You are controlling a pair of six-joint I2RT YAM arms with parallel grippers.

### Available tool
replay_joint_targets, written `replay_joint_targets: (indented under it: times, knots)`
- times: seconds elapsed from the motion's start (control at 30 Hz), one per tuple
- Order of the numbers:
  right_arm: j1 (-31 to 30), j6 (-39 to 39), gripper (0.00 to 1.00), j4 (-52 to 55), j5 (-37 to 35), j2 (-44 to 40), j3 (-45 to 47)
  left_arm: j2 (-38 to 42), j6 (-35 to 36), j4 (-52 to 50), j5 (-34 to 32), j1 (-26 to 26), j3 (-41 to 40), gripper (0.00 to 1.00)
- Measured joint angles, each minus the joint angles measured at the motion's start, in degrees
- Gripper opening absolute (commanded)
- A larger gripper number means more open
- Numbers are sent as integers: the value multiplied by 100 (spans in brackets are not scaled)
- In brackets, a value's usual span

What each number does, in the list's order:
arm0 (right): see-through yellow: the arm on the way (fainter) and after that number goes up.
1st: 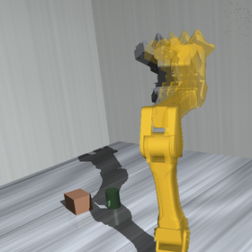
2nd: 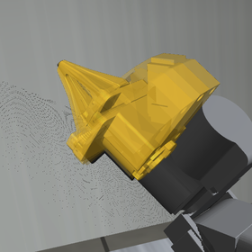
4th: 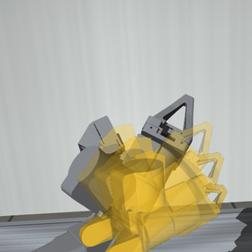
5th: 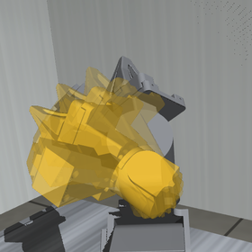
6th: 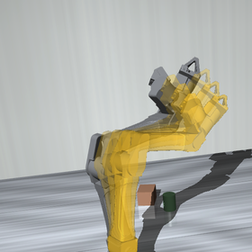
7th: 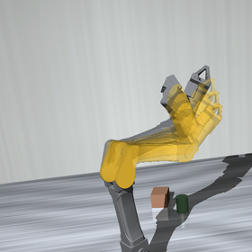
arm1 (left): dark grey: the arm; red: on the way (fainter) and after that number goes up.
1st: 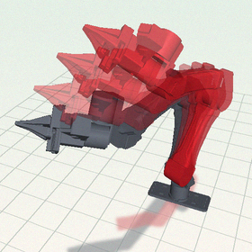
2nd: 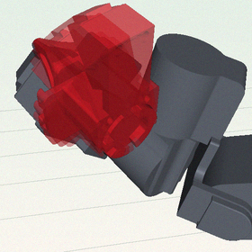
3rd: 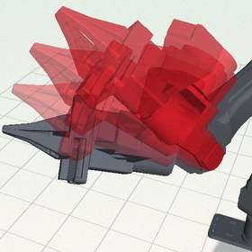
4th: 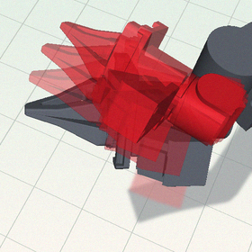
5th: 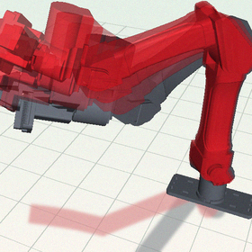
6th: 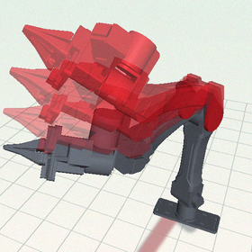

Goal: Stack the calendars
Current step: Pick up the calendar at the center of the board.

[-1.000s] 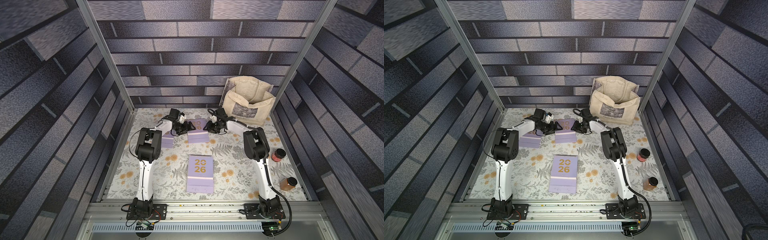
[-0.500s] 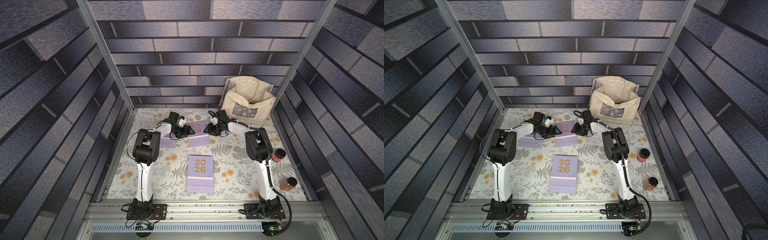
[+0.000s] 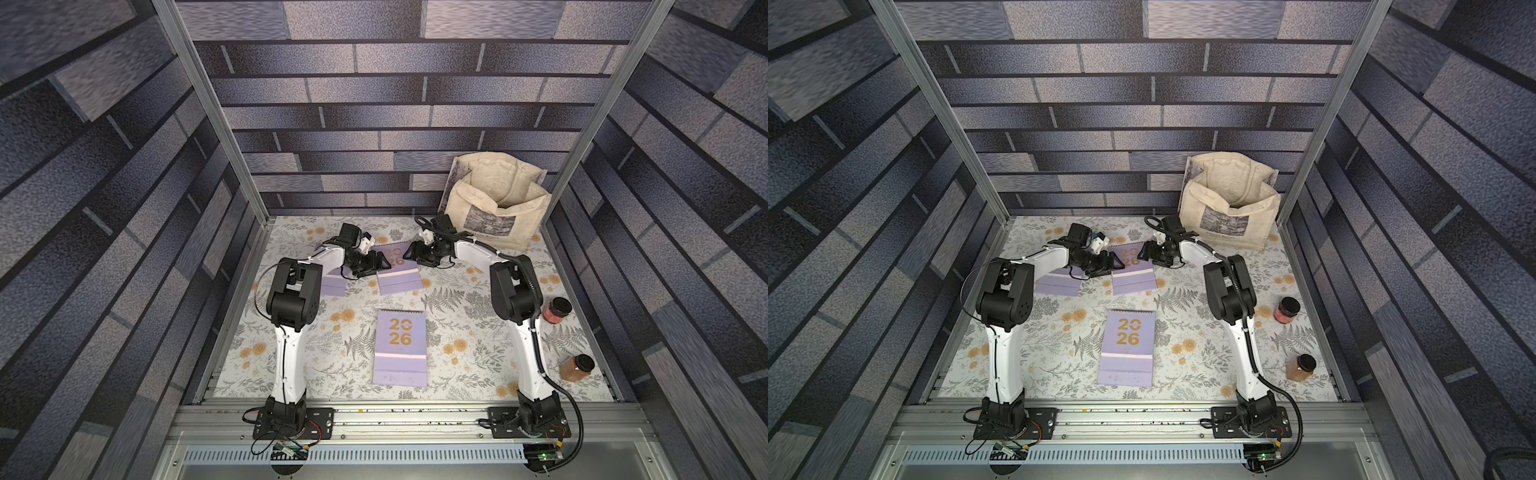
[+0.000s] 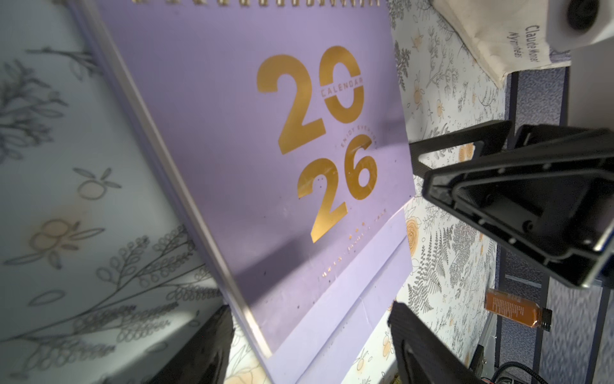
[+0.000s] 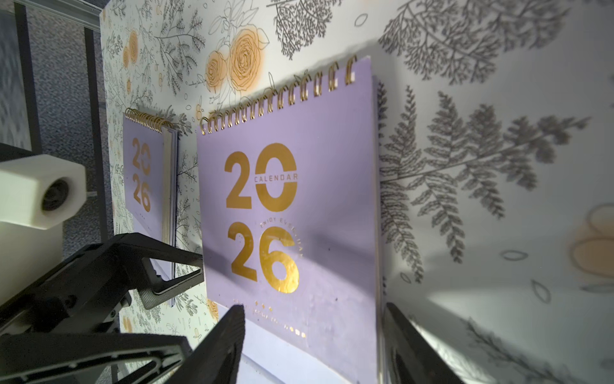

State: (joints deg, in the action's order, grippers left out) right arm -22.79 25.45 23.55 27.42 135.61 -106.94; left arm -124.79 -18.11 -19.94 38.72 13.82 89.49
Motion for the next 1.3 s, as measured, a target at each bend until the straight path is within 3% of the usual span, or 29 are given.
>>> replay_joint_targets:
  times: [0.27,0.5,0.97,1.3]
  knots:
    - [111,-28,46,-210,466,37,195,-83,-2,-146,-87,-15,140,77]
    - [203,173,40,-614,769,-28,483,-116,-2,-188,-103,-22,201,77]
    - [168,365,35,-1104,1316,-857,890,-192,-4,-101,-22,-50,271,77]
    - [-17,363,37,-1132,1364,-809,879,-234,-7,-9,142,-39,273,77]
